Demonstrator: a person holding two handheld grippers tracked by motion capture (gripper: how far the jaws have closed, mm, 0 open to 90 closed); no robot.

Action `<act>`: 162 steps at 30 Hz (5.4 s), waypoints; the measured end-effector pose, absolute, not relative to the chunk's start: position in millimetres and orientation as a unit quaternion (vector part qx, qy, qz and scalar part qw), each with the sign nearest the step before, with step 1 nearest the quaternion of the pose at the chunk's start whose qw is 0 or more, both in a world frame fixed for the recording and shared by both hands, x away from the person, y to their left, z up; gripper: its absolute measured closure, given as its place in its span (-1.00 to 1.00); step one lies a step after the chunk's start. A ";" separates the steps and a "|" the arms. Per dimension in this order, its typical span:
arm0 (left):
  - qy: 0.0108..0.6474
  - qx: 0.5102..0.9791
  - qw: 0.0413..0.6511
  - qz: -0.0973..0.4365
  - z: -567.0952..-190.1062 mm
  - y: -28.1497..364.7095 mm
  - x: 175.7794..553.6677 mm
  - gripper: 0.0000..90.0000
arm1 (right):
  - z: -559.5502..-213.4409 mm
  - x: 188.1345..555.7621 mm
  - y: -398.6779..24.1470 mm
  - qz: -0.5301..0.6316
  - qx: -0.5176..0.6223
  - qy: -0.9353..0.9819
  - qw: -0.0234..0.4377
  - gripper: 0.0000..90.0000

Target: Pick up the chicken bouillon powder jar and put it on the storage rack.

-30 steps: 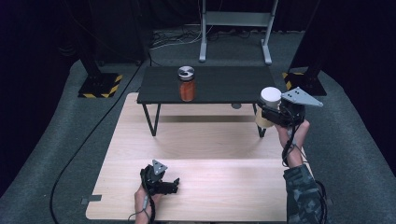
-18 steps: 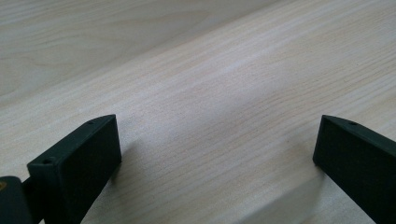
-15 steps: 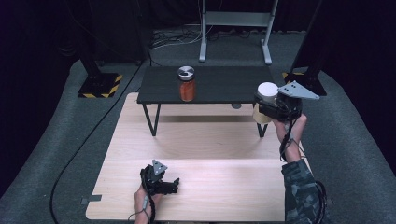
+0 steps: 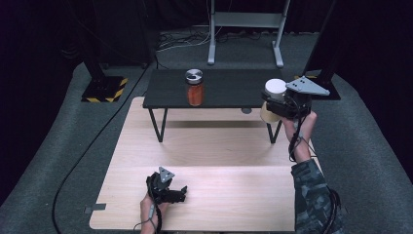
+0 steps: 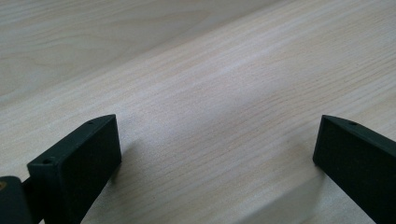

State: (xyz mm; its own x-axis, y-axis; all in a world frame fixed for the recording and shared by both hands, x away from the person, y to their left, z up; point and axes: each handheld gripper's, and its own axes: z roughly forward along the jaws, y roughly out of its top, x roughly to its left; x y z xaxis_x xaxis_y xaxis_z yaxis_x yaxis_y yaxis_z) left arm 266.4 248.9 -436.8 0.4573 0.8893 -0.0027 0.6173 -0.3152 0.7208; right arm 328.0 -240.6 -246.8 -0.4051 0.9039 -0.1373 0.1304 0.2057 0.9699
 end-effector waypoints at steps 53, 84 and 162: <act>0.480 0.784 0.337 0.203 -437.2 248.8 266.1 -0.99 | -215.9 389.6 -206.7 0.490 0.406 0.675 0.374 -0.27; 0.480 0.784 0.336 0.203 -437.1 248.8 266.0 -0.98 | -220.8 405.9 -191.7 0.504 0.405 0.680 0.347 -0.27; 0.477 0.786 0.336 0.206 -437.3 247.8 265.0 -0.99 | -425.1 244.1 -261.0 0.377 0.427 0.785 0.242 -1.00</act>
State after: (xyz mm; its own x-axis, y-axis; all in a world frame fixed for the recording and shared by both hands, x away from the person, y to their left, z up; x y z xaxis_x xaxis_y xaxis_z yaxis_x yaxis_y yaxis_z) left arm 265.0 247.8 -437.3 0.4600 0.8879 0.0042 0.6106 -0.3198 0.7245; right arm 244.1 -261.0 -425.1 -0.5187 0.8530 -0.0575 0.4881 0.3507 0.7992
